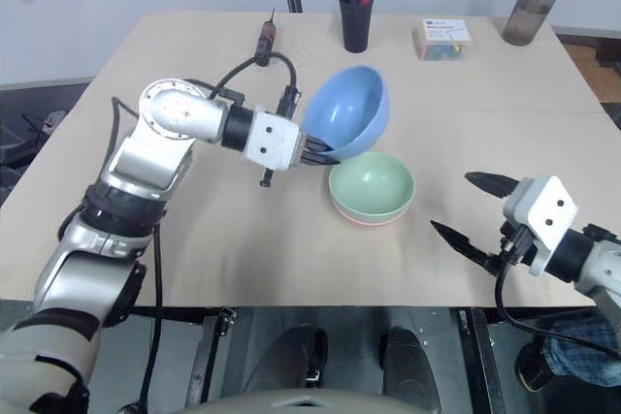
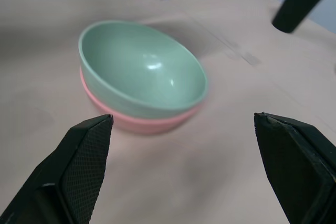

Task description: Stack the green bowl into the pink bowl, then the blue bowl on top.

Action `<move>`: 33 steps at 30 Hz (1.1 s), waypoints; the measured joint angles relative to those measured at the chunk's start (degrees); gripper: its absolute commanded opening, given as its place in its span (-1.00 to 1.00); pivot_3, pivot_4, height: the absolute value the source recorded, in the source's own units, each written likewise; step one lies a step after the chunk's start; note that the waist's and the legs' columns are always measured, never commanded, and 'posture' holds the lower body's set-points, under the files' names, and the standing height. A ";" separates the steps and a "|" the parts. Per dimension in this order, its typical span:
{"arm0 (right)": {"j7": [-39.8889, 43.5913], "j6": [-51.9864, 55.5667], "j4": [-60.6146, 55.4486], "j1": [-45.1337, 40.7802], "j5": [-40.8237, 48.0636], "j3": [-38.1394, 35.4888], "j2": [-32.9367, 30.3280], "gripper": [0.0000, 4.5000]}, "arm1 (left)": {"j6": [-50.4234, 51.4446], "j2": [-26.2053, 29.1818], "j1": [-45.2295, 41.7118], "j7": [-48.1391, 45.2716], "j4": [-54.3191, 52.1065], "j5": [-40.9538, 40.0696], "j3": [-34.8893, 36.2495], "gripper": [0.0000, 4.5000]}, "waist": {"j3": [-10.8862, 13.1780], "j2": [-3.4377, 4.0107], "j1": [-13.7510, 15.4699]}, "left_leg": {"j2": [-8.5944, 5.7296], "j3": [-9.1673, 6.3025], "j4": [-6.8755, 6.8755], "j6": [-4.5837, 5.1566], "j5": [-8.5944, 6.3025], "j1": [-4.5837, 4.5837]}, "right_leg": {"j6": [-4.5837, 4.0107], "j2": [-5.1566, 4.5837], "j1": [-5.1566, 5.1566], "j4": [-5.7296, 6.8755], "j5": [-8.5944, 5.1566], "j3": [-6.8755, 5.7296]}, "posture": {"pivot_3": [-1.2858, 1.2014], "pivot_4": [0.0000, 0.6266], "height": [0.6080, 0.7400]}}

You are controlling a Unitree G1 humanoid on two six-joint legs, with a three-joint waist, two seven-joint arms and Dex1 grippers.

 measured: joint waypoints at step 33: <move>5.95 0.79 14.86 -7.09 -0.24 2.27 -6.82 1.00 | 31.98 11.03 44.62 20.72 -21.37 -19.46 30.61 0.99 | -0.04 0.06 -0.10 | 0.25 -0.03 -0.06 -0.01 -0.01 0.12 | -0.01 -0.04 0.10 -0.05 0.00 0.00 | 0.03 -0.52 1.00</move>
